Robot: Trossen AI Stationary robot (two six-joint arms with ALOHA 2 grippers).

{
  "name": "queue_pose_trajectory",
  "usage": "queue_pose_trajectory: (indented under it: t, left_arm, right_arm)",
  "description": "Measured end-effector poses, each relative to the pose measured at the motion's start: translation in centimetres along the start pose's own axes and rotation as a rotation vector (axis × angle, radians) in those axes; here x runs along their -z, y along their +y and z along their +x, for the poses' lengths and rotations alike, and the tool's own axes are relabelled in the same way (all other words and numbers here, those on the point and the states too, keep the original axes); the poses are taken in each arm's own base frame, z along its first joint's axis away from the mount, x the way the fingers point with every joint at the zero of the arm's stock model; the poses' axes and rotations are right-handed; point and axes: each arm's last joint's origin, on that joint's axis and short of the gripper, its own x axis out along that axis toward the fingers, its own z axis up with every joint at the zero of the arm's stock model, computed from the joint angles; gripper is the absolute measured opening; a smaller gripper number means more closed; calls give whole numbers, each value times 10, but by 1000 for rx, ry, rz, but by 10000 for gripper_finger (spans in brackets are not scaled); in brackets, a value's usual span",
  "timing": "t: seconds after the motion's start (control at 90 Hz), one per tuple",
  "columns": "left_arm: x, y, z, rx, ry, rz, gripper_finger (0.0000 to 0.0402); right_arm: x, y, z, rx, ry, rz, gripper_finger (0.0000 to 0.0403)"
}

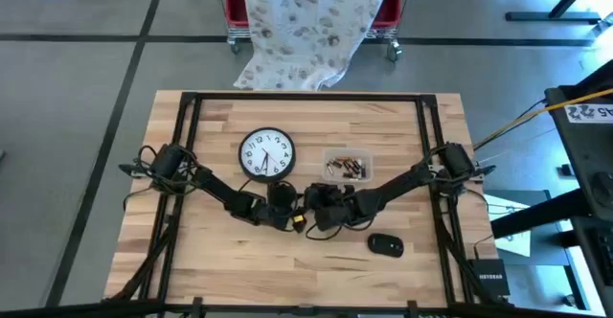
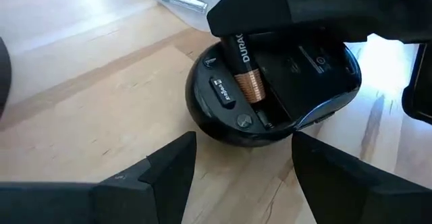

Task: Insert battery
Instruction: Insert the black battery into the right computer mouse

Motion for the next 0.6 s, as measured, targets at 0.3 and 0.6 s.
queue_pose_trajectory:
  t: [0.3,0.6]
  left_arm:
    - [0,0,0,1,0,-3,224]
    - [1,0,-1,-3,5,4,224]
  right_arm:
    - [-1,-1,0,6,-15,8,59]
    - [-1,0,0,3,-25,11,78]
